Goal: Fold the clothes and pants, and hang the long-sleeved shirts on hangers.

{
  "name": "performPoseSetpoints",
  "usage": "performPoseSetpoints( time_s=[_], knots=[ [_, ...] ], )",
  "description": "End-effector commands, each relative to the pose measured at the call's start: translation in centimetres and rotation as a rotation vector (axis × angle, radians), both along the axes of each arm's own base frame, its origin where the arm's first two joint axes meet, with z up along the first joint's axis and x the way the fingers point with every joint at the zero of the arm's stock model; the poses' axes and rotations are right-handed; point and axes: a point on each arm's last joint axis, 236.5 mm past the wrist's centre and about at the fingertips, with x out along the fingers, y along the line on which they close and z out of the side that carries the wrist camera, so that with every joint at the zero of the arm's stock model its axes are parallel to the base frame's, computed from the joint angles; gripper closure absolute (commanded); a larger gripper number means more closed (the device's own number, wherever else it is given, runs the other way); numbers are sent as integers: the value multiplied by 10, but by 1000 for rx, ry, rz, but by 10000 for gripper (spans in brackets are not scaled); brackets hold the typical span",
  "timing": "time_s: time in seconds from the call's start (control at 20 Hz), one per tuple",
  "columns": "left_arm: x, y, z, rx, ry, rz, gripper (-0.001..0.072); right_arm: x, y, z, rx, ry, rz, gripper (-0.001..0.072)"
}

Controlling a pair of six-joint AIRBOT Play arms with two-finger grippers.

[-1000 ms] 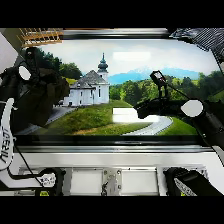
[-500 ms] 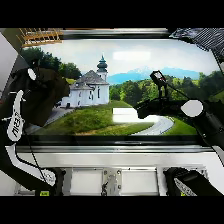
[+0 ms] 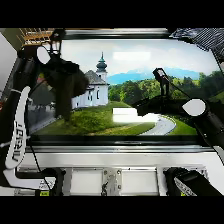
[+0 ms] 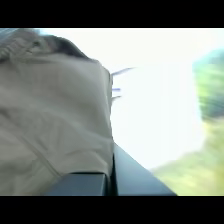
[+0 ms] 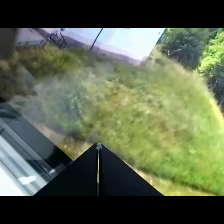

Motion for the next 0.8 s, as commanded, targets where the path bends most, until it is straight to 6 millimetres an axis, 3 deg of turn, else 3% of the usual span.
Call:
performPoseSetpoints(
  time_s=[0.0, 0.15, 0.2, 0.25, 0.35, 0.45, 0.6, 0.65, 0.7, 0.75],
  knots=[
    [-88, -100, 22, -7, -2, -295, 705, 16, -34, 9, -58, -66, -68, 692],
    [-166, -142, -14, 42, 71, -472, 705, 36, -116, 9, -147, -36, -330, 692],
    [-174, -141, -25, 82, 66, -492, 705, 39, -139, 8, -160, -22, -409, 692],
    [-169, -132, -32, 134, 40, -476, 704, 40, -159, 8, -162, -6, -480, 692],
    [-131, -105, -30, 170, -47, -330, 704, 39, -181, 6, -158, 26, -554, 692],
    [-85, -79, -21, 118, -95, -200, 705, 39, -186, 4, -160, 36, -566, 692],
    [-33, -47, -22, -34, -37, -26, 703, 40, -186, 0, -161, 47, -564, 692],
    [-22, -36, -28, -89, 9, 27, 505, 40, -186, -2, -162, 51, -564, 692],
    [-17, -25, -34, -142, 67, 82, 160, 41, -186, -3, -163, 56, -564, 692],
    [-19, -8, -40, -187, 140, 145, 105, 41, -186, -5, -164, 61, -563, 692]
  ],
)
